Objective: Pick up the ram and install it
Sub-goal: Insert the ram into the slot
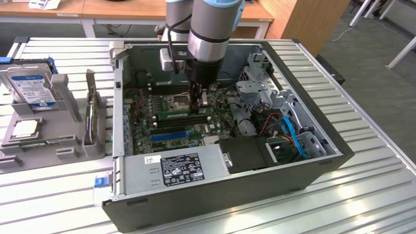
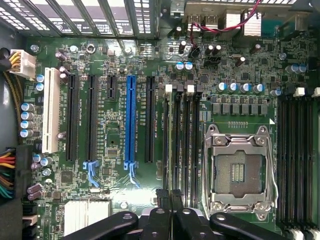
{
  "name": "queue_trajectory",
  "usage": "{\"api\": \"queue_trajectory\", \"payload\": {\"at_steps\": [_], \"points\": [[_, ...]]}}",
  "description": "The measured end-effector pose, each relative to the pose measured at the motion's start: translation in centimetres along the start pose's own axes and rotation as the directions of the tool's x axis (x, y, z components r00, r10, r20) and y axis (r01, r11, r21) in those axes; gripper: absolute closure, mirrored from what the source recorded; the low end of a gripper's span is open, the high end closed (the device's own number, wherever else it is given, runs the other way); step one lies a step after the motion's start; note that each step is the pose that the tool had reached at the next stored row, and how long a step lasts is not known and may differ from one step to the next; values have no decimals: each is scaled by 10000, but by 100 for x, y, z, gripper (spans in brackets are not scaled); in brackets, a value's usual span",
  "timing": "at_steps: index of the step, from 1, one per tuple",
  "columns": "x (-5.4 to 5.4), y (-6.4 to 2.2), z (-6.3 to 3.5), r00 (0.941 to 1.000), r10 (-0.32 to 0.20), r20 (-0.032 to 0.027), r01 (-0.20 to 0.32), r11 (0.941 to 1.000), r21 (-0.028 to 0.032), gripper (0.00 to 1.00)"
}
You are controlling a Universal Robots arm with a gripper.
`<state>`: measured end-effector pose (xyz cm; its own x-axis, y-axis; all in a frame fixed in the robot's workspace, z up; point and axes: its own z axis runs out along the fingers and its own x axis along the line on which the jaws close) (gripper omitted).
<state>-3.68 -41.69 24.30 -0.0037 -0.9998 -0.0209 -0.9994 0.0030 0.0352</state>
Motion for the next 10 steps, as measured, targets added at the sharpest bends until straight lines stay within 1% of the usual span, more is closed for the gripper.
{"api": "queue_trajectory", "payload": {"at_steps": [10], "points": [[2,0,41,10000,0,-2,0,10000,-1,88]]}}
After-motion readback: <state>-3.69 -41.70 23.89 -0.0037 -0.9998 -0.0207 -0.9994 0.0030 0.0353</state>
